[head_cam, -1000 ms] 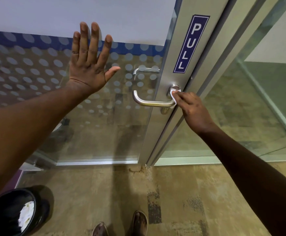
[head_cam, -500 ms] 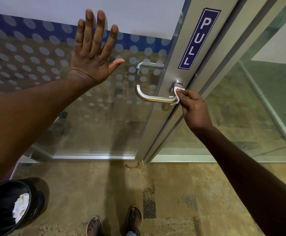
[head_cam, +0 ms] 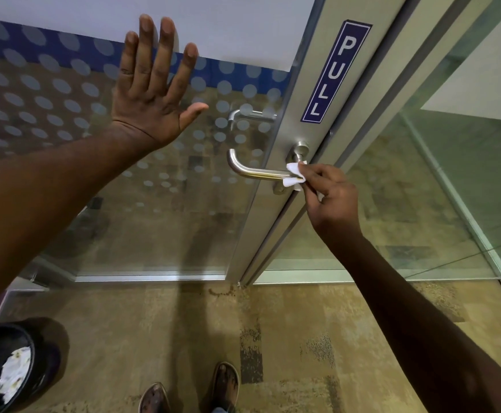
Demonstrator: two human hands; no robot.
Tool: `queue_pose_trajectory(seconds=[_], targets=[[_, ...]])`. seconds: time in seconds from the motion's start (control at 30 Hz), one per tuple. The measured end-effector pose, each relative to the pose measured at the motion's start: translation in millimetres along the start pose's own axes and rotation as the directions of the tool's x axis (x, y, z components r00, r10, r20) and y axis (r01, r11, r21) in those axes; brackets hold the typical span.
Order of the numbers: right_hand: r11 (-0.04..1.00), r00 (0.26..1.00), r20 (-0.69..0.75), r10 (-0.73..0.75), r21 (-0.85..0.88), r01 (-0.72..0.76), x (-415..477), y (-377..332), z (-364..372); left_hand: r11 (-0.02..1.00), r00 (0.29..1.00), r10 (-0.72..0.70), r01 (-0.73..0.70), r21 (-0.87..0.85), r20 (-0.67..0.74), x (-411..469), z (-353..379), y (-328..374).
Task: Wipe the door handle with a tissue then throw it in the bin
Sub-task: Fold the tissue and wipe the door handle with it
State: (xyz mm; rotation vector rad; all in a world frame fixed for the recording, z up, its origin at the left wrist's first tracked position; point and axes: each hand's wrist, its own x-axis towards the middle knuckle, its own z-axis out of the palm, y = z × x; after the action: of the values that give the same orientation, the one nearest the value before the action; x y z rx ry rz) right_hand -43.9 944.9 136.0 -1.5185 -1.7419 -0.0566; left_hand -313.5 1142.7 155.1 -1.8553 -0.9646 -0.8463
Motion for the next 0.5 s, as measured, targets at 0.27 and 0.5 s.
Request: queue_pose_trajectory(seconds=[0.27, 0.5], targets=[[0.999, 0.995, 0.085, 0.053, -0.008, -0.052, 4, 7, -5, 1.0, 0.999, 0.02, -0.019, 0.017, -0.044, 4, 0, 2], [0.999, 0.986, -0.163, 0.046, 0.029, -0.042, 7, 7, -14, 1.0, 0.997, 0.024, -0.024, 0.003, -0.078, 2, 4, 3]])
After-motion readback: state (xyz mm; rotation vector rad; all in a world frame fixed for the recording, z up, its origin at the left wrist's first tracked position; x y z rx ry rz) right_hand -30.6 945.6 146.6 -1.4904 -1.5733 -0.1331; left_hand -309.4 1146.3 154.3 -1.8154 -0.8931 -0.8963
